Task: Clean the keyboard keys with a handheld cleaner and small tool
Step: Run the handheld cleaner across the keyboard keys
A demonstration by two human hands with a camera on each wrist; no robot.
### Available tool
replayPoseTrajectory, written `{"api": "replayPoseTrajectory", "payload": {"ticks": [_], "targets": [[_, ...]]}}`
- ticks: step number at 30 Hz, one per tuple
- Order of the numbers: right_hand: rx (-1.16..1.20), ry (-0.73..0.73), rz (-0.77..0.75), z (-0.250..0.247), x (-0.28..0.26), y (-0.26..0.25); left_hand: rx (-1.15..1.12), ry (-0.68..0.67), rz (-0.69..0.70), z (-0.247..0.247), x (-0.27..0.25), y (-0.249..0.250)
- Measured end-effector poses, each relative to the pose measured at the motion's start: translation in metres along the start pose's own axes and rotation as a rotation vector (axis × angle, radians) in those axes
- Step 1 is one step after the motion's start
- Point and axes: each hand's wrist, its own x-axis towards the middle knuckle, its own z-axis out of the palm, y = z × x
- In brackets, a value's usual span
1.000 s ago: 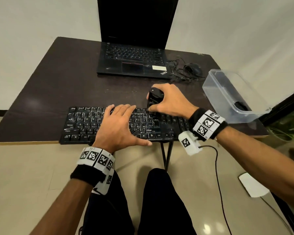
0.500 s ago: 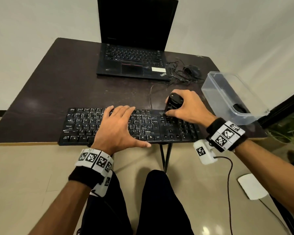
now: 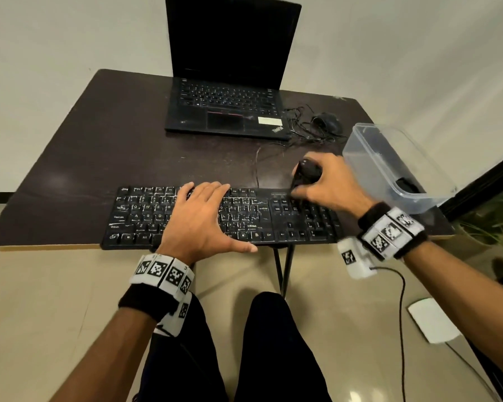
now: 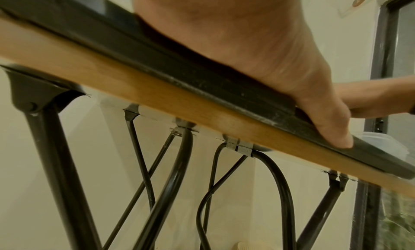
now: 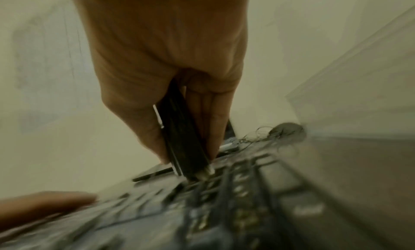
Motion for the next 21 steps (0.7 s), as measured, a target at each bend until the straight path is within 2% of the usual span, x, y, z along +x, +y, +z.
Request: {"api": "replayPoseTrajectory", "payload": {"ticks": [2, 6, 12, 17, 21], "targets": [[0.004, -0.086, -0.078, 0.006, -0.014, -0.010, -0.002, -0.002, 0.001, 0.000, 0.000, 0.000], [0.001, -0.018, 0.020, -0.007, -0.004, -0.006, 0.005, -0.013, -0.001, -0.001, 0.000, 0.001], [-0.011, -0.227, -0.179, 0.000, -0.048, -0.023, 0.012, -0.019, -0.006, 0.001, 0.001, 0.000], [0.021, -0.087, -0.081, -0.009, -0.045, -0.009, -0.007, -0.004, 0.006, 0.002, 0.001, 0.000], [0.058, -0.162, -0.142, 0.001, -0.073, -0.016, 0.005, -0.007, 0.003, 0.002, 0.000, -0.001]]}}
